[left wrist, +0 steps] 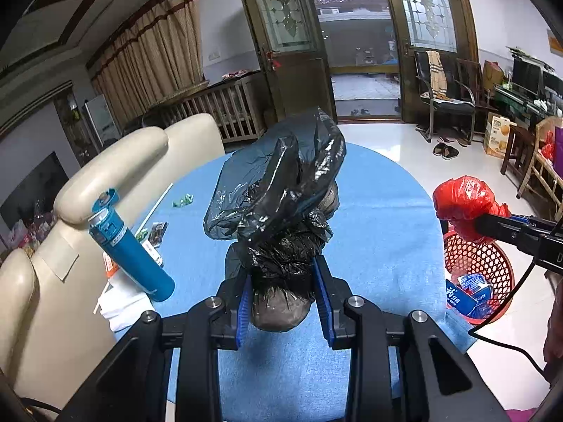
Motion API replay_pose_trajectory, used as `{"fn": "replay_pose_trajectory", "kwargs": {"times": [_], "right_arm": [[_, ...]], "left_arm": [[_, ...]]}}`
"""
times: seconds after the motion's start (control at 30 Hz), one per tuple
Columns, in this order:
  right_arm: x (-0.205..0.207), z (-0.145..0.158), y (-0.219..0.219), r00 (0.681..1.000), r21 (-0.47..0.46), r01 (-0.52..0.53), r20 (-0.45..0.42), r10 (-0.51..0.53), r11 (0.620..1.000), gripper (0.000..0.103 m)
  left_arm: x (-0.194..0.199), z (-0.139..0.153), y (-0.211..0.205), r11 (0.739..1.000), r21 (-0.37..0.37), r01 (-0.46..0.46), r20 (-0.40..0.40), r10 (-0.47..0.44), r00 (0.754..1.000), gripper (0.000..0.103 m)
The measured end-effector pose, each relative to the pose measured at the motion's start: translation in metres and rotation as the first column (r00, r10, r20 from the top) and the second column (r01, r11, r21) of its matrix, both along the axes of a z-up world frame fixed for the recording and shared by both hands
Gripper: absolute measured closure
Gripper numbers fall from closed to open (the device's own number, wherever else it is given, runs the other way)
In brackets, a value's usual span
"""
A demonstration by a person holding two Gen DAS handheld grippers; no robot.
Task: Collect trash
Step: 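Carry the black bag and red bag over to the red basket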
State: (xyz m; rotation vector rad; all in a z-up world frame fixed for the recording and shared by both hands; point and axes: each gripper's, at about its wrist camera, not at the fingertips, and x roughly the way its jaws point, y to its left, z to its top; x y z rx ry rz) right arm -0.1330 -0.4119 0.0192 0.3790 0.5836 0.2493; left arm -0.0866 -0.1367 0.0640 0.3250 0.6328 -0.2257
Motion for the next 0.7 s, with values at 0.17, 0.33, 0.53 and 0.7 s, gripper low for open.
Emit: {"fn": "replay_pose_trajectory", "kwargs": {"times": [0.17,0.33,0.53,0.7], "right_arm": [[-0.009,0.005,-0.006,1.0,0.009,0.011,0.023,-0.011,1.0,0.063],[-0.014,0.005,-0.015,0.999,0.01,0.023,0.036,-0.024,1.0,0.063],[-0.022,0.006,-0.024,0.998,0.022,0.042,0.046,-0.043,0.999,0.063],[-0.028,0.007,-0.029,0.997,0.028,0.054,0.049,-0.056,0.998,0.063]], "left_arm": [[-0.005,0.003,-0.009,1.0,0.019,0.018,0.018,-0.018,1.0,0.069],[-0.007,0.005,-0.015,0.999,0.033,0.03,0.026,-0.031,0.999,0.069],[-0.009,0.005,-0.023,0.998,0.05,0.049,0.036,-0.051,0.998,0.069],[-0.009,0.005,-0.032,0.996,0.059,0.063,0.034,-0.066,0.997,0.069]]}}
